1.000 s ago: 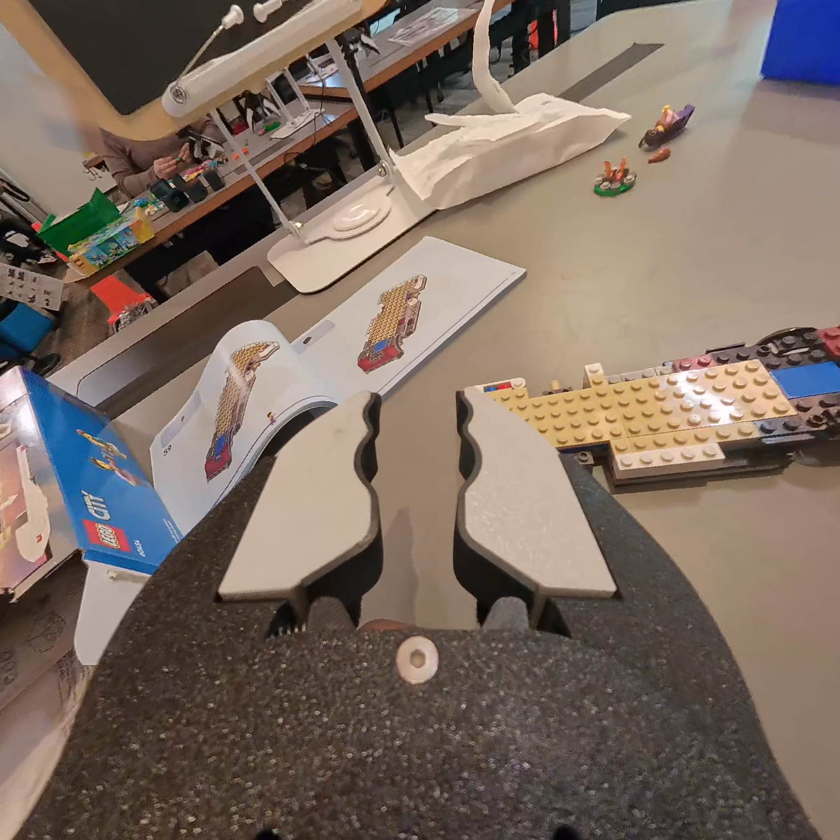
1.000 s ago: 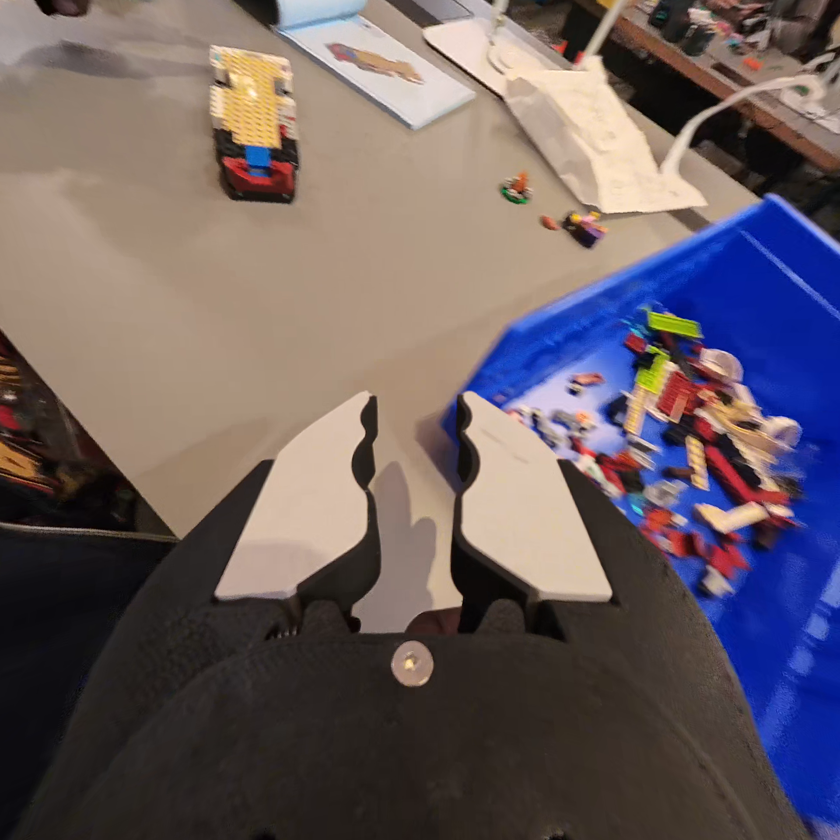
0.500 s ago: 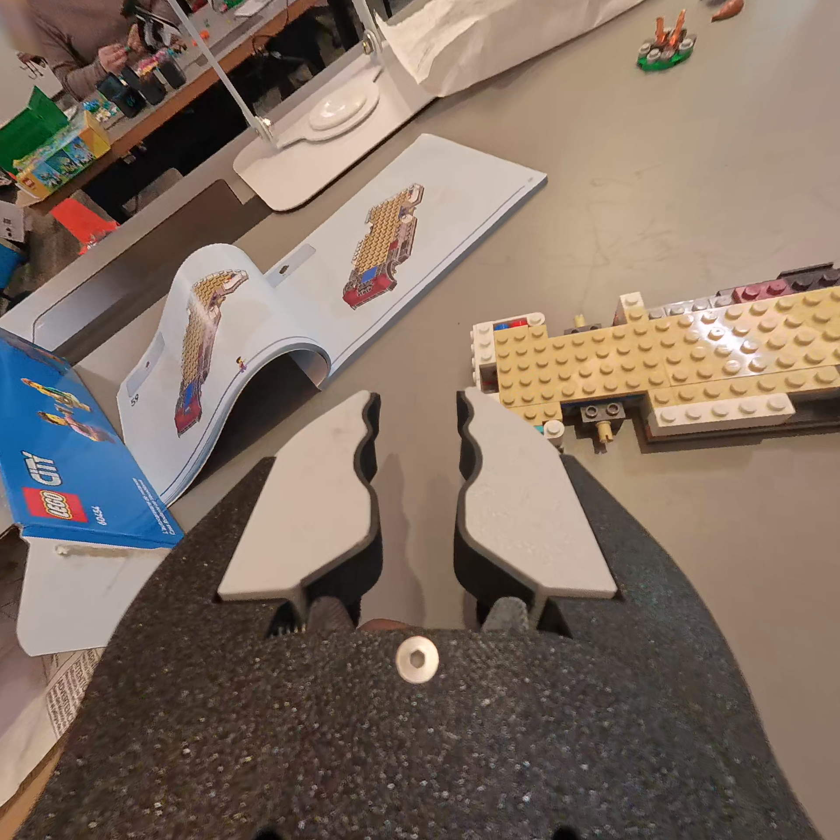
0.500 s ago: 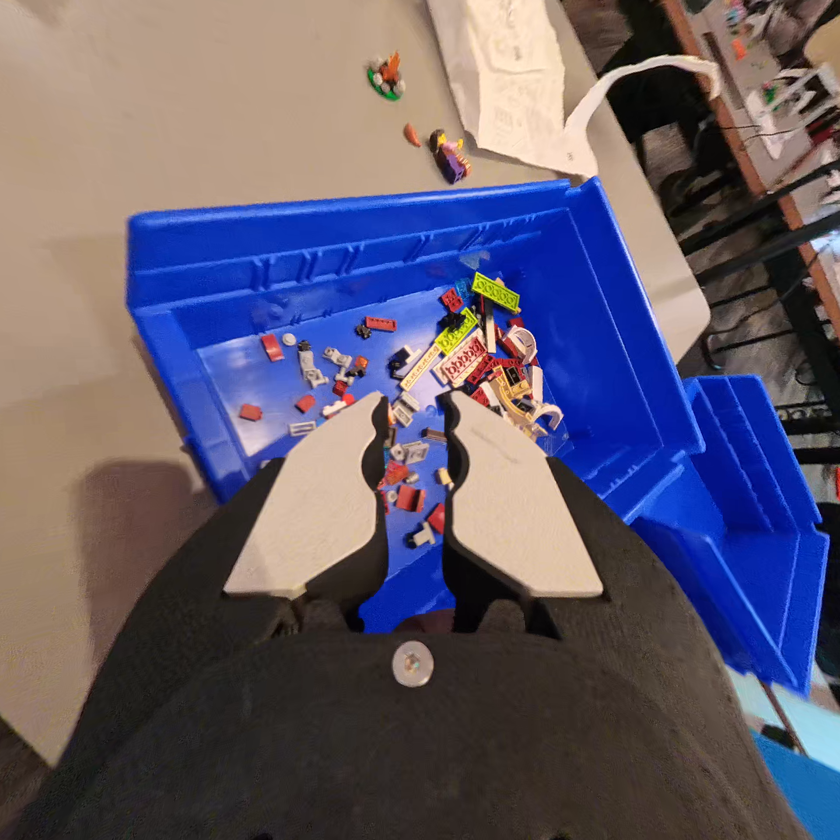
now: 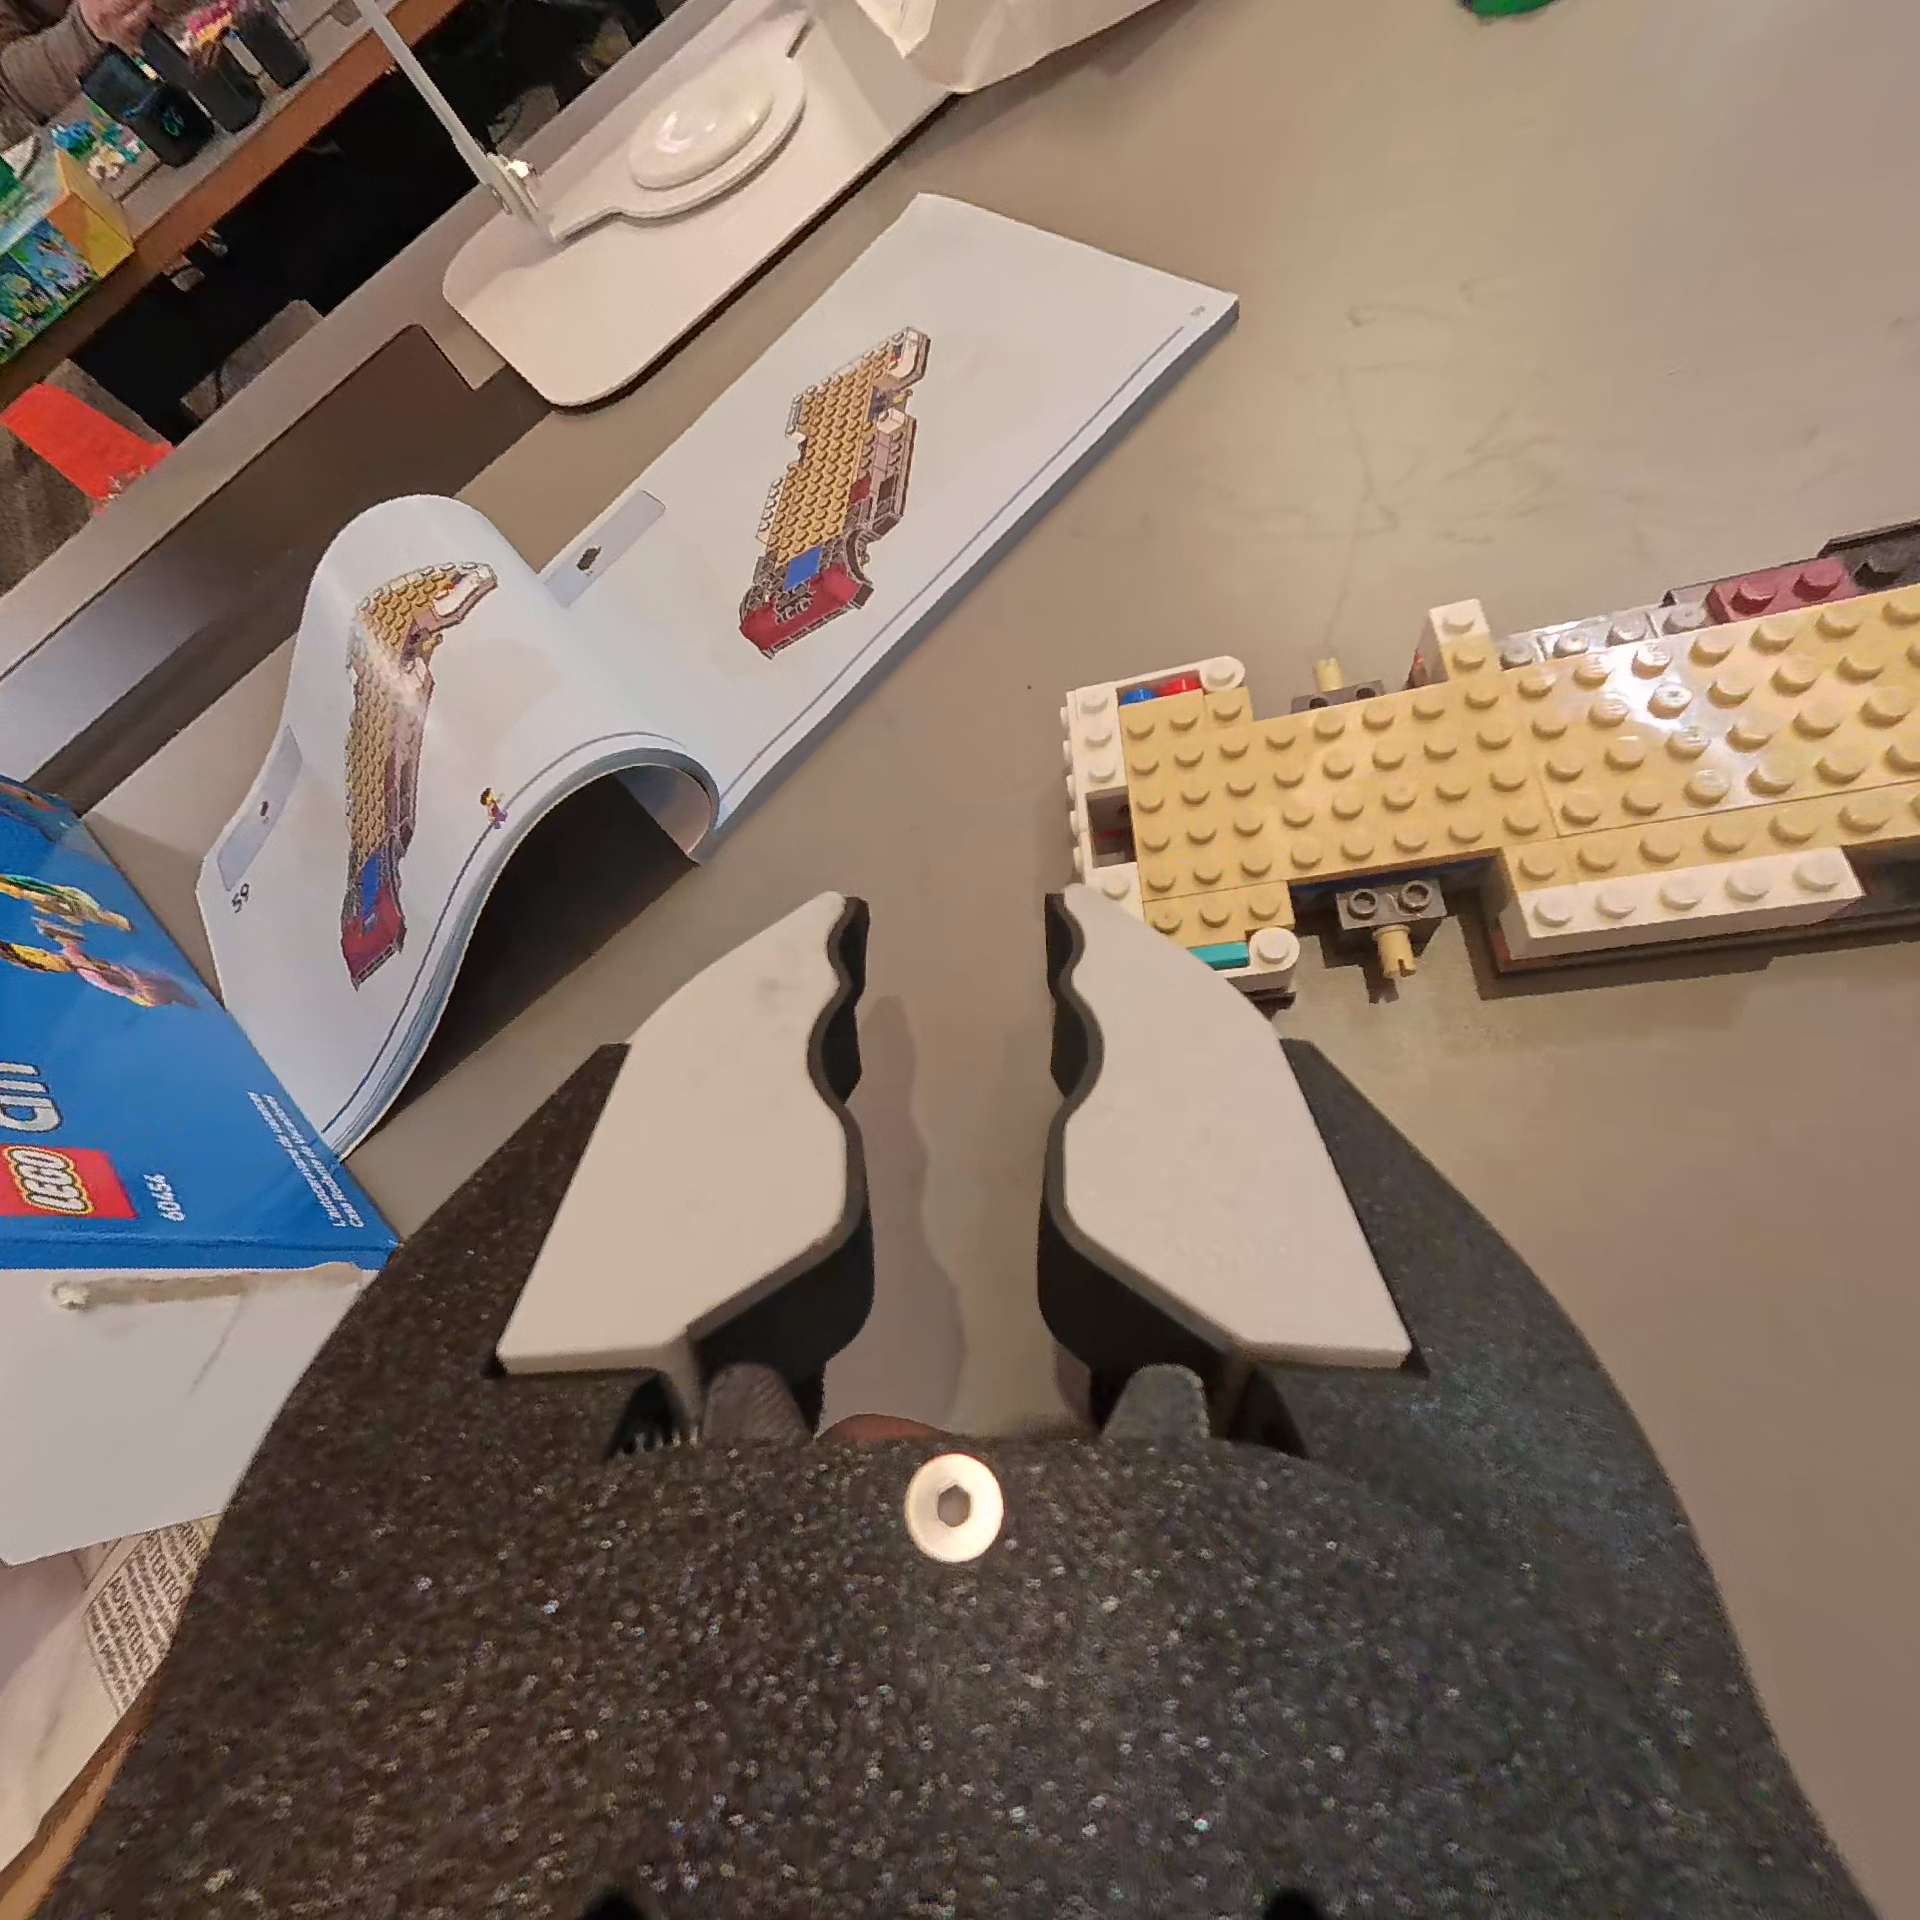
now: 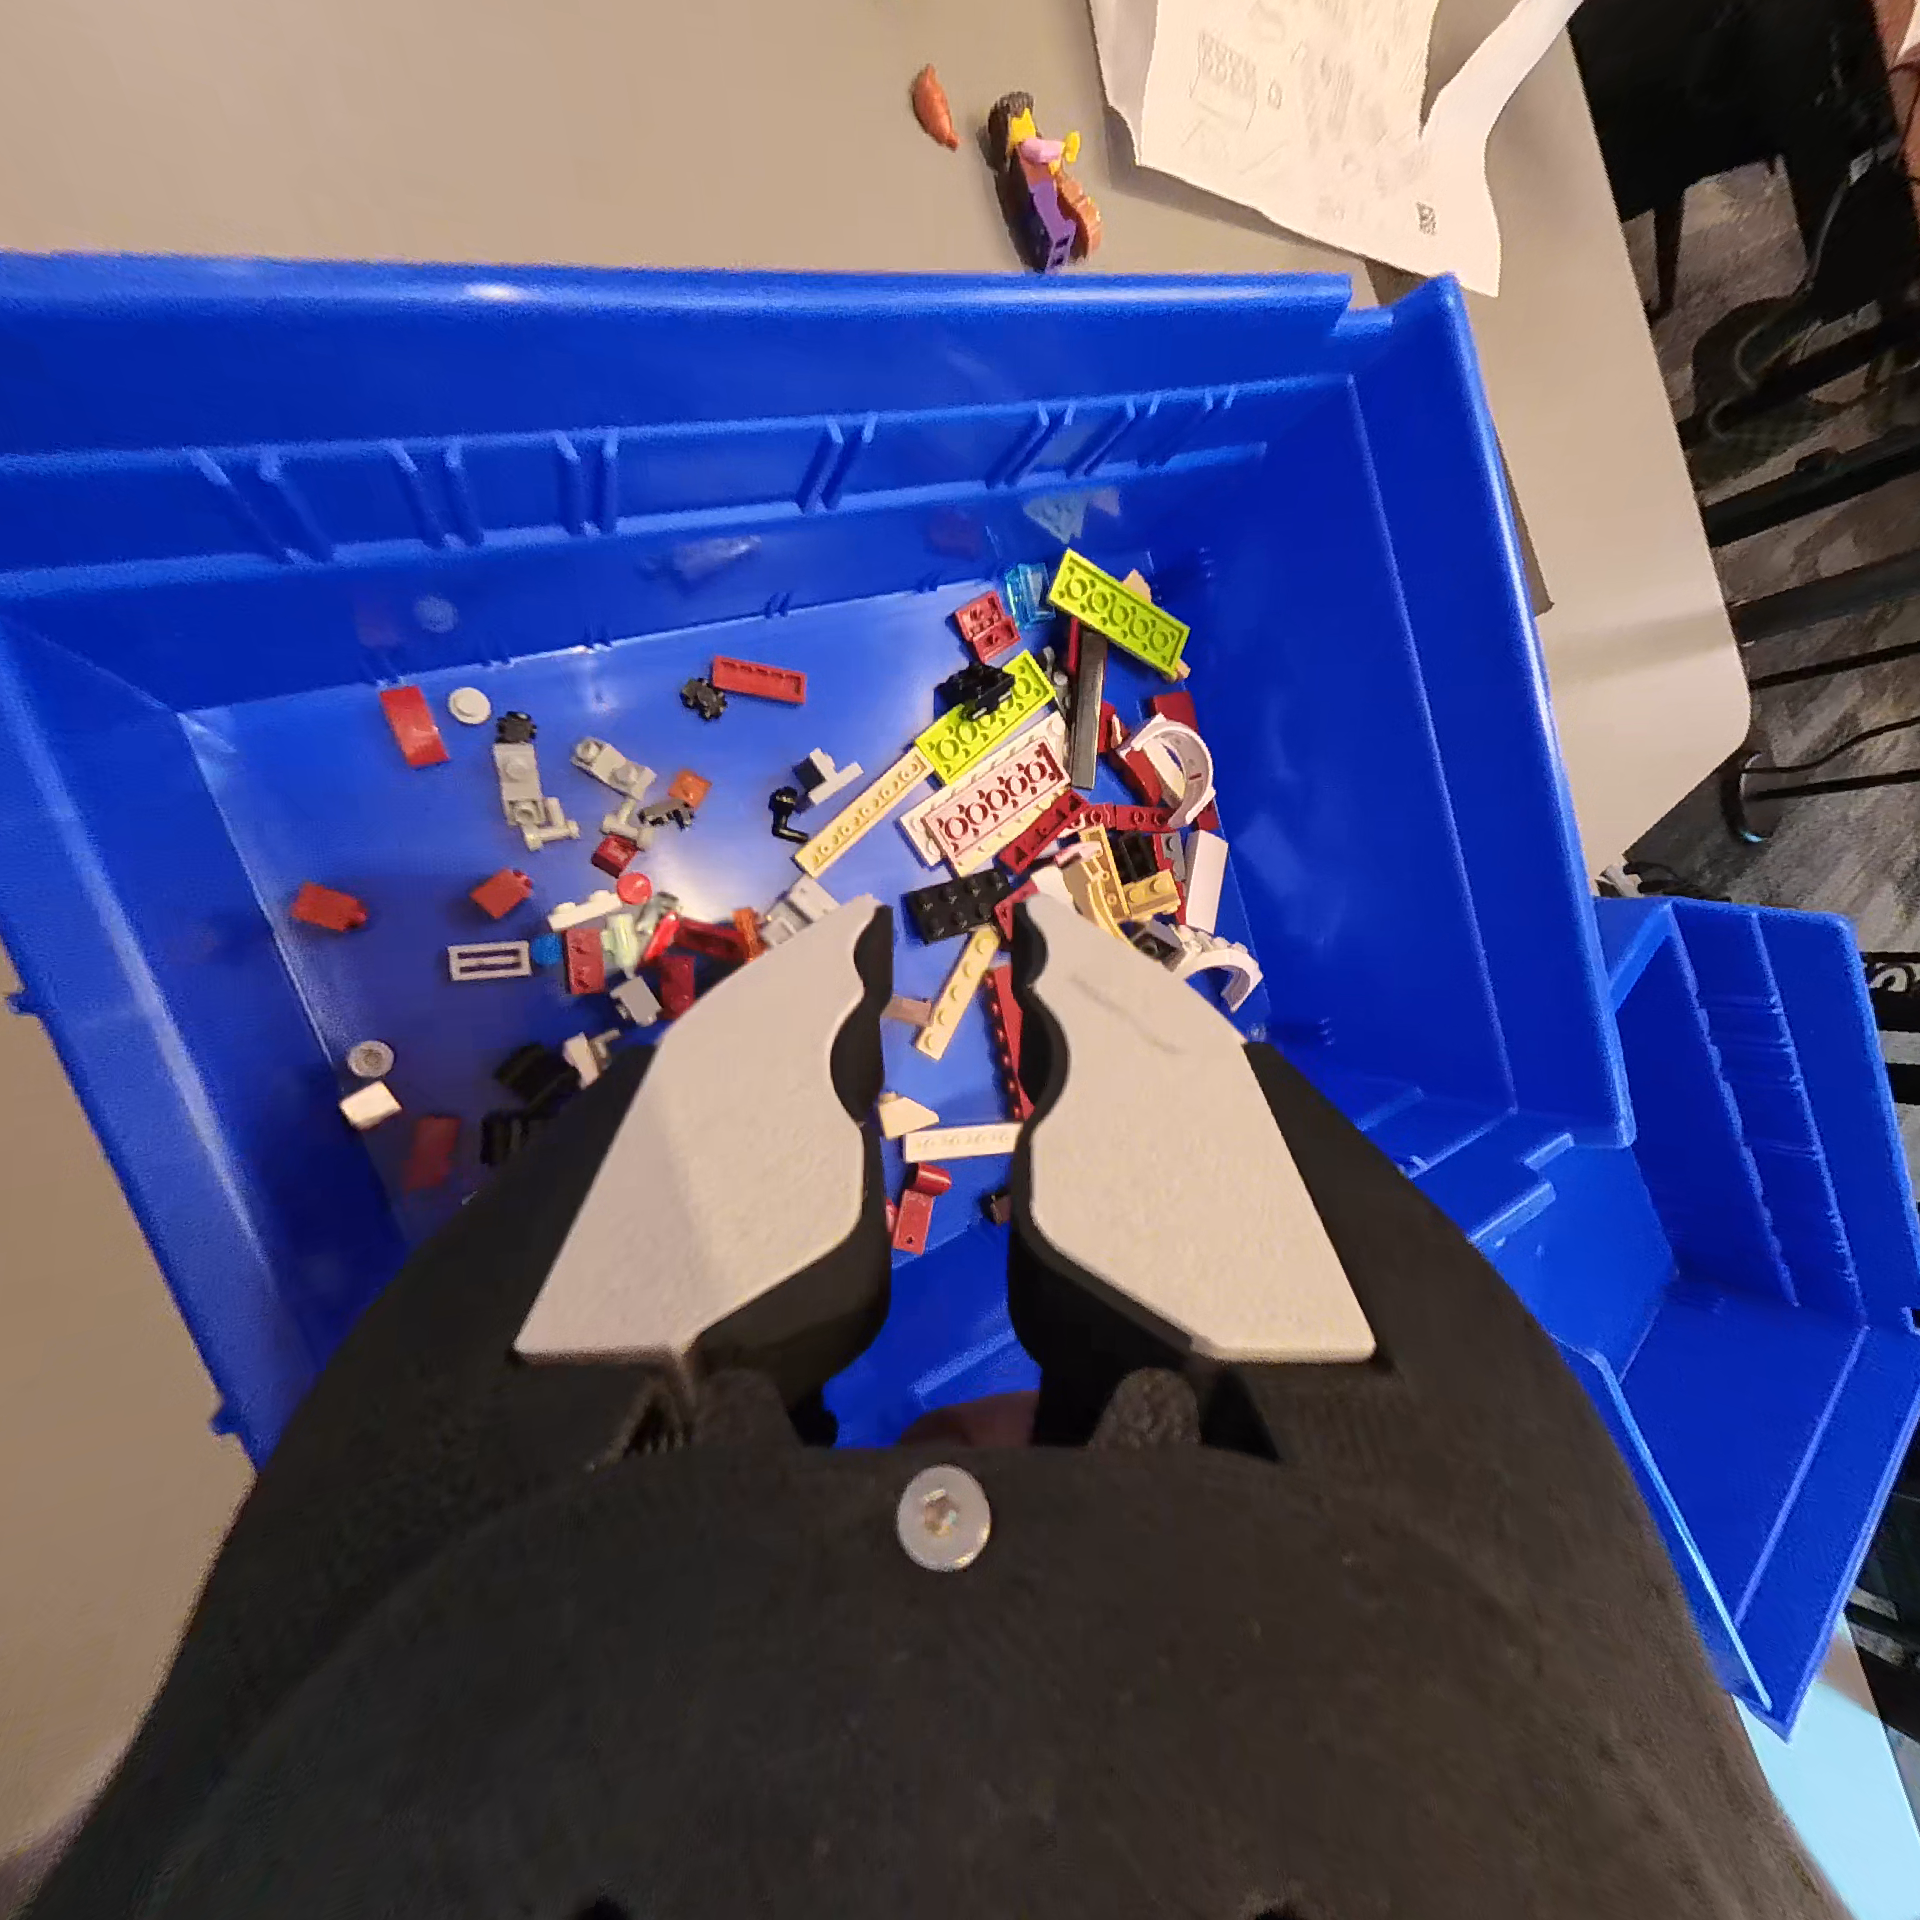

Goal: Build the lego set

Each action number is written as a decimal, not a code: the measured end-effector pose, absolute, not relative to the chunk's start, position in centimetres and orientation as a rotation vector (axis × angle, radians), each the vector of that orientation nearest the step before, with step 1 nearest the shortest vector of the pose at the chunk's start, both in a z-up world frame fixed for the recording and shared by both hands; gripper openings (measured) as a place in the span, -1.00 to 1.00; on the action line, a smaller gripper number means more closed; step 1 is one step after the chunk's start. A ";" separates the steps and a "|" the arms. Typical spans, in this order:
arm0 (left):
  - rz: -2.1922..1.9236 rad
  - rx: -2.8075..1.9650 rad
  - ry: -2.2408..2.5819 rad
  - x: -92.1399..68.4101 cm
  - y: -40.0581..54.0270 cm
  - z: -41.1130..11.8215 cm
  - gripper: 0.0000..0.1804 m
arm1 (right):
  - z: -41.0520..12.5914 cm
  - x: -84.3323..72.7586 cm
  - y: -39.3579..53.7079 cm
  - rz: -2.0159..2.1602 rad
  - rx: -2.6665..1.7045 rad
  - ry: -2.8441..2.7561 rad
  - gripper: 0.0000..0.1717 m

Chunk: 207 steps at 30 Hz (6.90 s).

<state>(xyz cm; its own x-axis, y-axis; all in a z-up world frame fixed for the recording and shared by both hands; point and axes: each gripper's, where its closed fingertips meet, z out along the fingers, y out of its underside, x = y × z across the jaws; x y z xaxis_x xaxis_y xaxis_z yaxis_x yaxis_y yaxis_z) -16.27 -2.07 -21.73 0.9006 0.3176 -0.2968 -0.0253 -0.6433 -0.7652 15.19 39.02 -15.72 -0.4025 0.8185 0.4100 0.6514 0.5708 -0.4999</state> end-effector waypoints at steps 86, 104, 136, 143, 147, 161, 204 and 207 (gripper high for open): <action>0.248 -2.346 -0.174 -15.9 -5.4 -23.7 -0.62 | -15.9 19.2 43.1 0.114 -1.276 -2.250 -0.68; 0.226 -2.351 -0.218 -16.2 -5.5 -23.9 -0.62 | -17.3 19.2 41.9 0.106 -1.237 -2.370 -0.69; 0.181 -2.373 -0.234 -16.2 -5.6 -24.2 -0.62 | -19.1 20.0 39.4 0.001 -0.966 -2.622 -0.71; 0.173 -2.374 -0.236 -16.2 -5.6 -24.3 -0.62 | -19.0 19.9 41.3 -0.049 -1.160 -2.513 -0.62; 0.168 -2.374 -0.237 -16.2 -5.6 -24.3 -0.62 | -18.5 19.9 41.0 0.011 -1.172 -2.508 -0.62; 0.131 -2.376 -0.236 -16.0 -5.5 -24.3 -0.65 | -17.2 19.9 41.6 0.025 -1.189 -2.471 -0.63; 0.105 -2.378 -0.198 -15.5 -5.4 -24.3 -0.65 | -23.4 16.6 47.0 -0.486 -1.174 -2.956 -0.75; 0.104 -2.378 -0.199 -15.5 -5.4 -24.3 -0.65 | -23.7 16.6 46.7 -0.545 -1.167 -2.973 -0.71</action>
